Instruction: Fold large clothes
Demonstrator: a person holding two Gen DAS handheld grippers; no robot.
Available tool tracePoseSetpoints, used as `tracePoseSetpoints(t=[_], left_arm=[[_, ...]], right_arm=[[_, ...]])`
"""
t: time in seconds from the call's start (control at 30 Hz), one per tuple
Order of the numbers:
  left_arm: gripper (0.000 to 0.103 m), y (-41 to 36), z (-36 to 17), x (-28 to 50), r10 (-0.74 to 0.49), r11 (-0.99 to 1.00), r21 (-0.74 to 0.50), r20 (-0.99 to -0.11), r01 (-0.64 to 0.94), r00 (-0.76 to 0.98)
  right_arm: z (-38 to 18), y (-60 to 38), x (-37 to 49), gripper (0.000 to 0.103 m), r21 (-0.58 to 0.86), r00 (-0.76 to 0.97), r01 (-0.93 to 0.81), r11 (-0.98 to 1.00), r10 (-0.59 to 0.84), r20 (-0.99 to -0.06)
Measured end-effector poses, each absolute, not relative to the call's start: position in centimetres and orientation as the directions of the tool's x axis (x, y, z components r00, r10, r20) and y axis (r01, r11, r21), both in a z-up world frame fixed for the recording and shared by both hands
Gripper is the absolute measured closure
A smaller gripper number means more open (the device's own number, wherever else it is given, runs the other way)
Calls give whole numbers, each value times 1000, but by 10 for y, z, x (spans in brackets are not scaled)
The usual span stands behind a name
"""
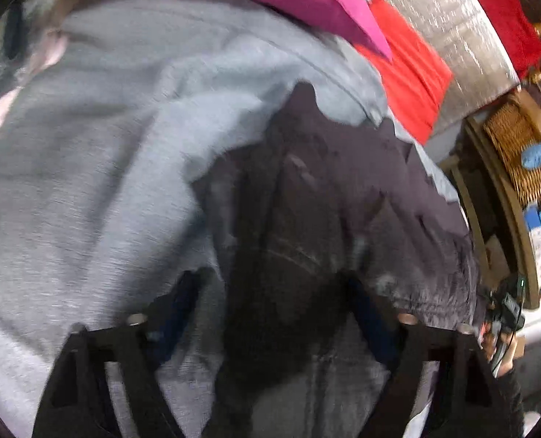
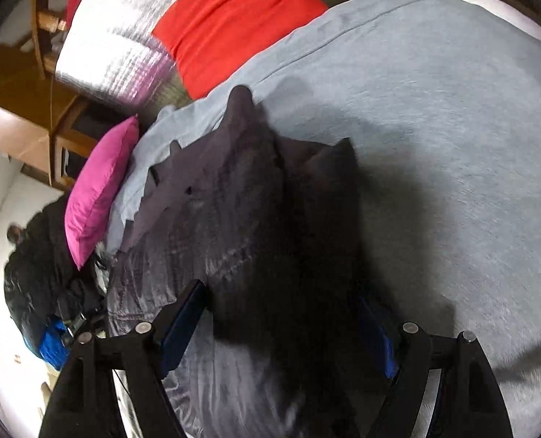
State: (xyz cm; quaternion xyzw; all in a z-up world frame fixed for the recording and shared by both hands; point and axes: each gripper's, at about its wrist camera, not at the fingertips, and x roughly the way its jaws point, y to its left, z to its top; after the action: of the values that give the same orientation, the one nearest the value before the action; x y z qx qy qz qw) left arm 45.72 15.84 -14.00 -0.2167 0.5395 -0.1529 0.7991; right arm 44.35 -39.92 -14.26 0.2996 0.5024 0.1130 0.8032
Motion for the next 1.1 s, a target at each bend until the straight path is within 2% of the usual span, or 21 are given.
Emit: tracePoseSetpoints(t=[0.03,0.07,0.1,0.13,0.17,0.2,0.23,0.3,0.43,0.63,0.87,1.0,1.1], left_arm=[[37,155,-142,459,-479,860,-509,-797,16,367],[39,153,-142,460,-475,862,-507,-798,13,370],[46,151,-142,462,-470,864,-503,-800,9,372],[57,148,-141,463,-469,866,-500,-804,13,366],[63,143,-139,464,-465,872,-490,-808,27,363],[72,138,-134,465,-450,883,-467,-815,44,365],[77,135,-131,464,-433,894,-445,-823,56,368],[82,128,-121,463,-392,916,-395,-837,74,381],[86,127,-96,457,-365,926,-369,-828,77,426],[87,127,-29,425,-377,921,-369,-760,125,529],[87,141,29,354,-419,899,-399,-673,178,610],[87,146,29,308,-452,880,-430,-628,202,633],[87,137,4,280,-463,876,-435,-638,208,616]], right_arm=[[-144,-395,447,21,584,462,116,804,477,-748],[-145,-392,450,29,576,459,112,810,472,-753],[-146,-388,453,37,574,453,107,812,474,-755],[-147,-385,455,49,571,449,110,814,472,-759],[-146,-382,455,63,561,449,106,821,464,-764],[-143,-379,454,70,545,449,96,833,453,-770],[-139,-376,452,74,524,451,82,847,438,-778],[-128,-373,451,80,501,454,71,863,419,-786],[-103,-365,443,84,453,471,34,891,386,-793],[-44,-345,427,87,405,529,-30,914,358,-769],[30,-333,377,87,355,595,-128,926,358,-719],[40,-342,332,87,349,618,-150,925,363,-697],[21,-354,298,87,354,617,-132,926,356,-702]])
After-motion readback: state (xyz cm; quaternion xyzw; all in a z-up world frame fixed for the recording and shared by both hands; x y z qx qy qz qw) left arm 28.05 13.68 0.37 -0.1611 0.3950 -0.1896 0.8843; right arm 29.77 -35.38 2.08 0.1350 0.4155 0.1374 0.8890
